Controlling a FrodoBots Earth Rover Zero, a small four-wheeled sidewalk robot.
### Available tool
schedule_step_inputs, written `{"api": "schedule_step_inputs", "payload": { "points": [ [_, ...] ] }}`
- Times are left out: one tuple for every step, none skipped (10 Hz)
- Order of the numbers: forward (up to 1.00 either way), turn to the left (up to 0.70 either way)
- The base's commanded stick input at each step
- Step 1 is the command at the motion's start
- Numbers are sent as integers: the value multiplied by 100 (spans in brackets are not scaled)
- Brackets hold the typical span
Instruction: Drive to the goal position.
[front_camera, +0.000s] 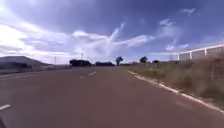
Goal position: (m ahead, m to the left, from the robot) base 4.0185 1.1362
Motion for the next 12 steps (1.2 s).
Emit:
{"api": "schedule_step_inputs", "payload": {
  "points": [
    [100, 0],
    [100, 0],
    [100, 0],
    [100, 0],
    [100, 0],
    [100, 0],
    [100, 0],
    [100, 0],
    [100, 0],
    [100, 0],
    [100, 0],
    [100, 0]
  ]
}}
